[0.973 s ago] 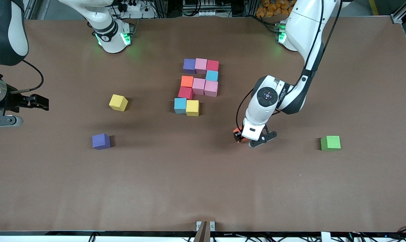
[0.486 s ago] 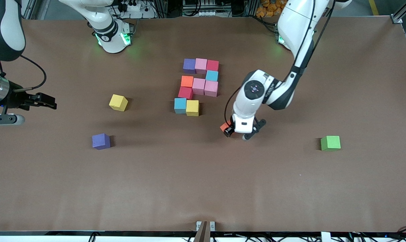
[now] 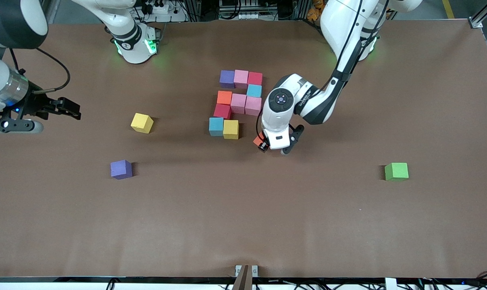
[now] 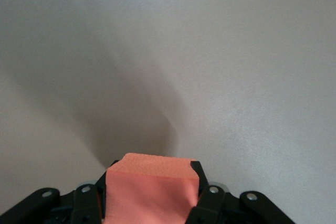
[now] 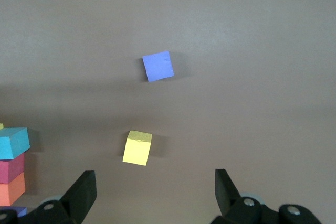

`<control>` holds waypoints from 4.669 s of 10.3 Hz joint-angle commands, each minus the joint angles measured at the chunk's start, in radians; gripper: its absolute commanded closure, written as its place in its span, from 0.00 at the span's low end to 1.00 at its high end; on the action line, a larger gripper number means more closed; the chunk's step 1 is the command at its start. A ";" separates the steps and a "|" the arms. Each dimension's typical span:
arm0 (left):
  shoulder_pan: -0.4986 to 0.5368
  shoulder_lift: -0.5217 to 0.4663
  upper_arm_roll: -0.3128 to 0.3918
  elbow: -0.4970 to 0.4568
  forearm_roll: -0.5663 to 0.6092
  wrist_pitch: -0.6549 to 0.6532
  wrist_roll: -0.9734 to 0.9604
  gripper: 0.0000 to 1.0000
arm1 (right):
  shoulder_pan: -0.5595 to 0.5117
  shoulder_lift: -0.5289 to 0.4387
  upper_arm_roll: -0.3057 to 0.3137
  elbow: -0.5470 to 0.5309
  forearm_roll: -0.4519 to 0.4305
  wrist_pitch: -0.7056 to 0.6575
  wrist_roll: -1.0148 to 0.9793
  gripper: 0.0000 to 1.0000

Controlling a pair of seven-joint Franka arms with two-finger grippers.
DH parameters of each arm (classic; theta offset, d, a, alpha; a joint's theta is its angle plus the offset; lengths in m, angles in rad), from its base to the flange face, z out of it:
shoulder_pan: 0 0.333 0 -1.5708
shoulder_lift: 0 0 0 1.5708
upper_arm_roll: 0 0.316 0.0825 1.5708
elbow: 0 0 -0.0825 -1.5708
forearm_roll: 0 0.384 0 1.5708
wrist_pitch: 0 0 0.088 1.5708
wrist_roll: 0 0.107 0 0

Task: Form number 2 with 11 blocks
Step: 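Carry the orange cube to the shape with the left gripper, then lower the orange cube beside the yellow cube with the left gripper, then open the left gripper and release the orange cube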

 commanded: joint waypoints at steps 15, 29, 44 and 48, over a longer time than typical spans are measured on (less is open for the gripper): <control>-0.150 0.129 0.088 0.154 -0.052 -0.220 -0.425 0.76 | 0.055 0.168 -0.041 0.300 0.006 -0.152 -0.010 0.00; -0.180 0.183 0.100 0.252 -0.118 -0.220 -0.525 0.76 | 0.041 0.162 -0.044 0.414 0.009 -0.184 0.002 0.00; -0.209 0.143 0.062 0.254 -0.042 -0.224 -0.502 0.00 | 0.096 0.167 -0.124 0.408 0.013 -0.181 0.000 0.00; -0.205 0.057 0.066 0.252 0.020 -0.267 -0.315 0.00 | 0.095 0.167 -0.124 0.409 0.013 -0.181 0.000 0.00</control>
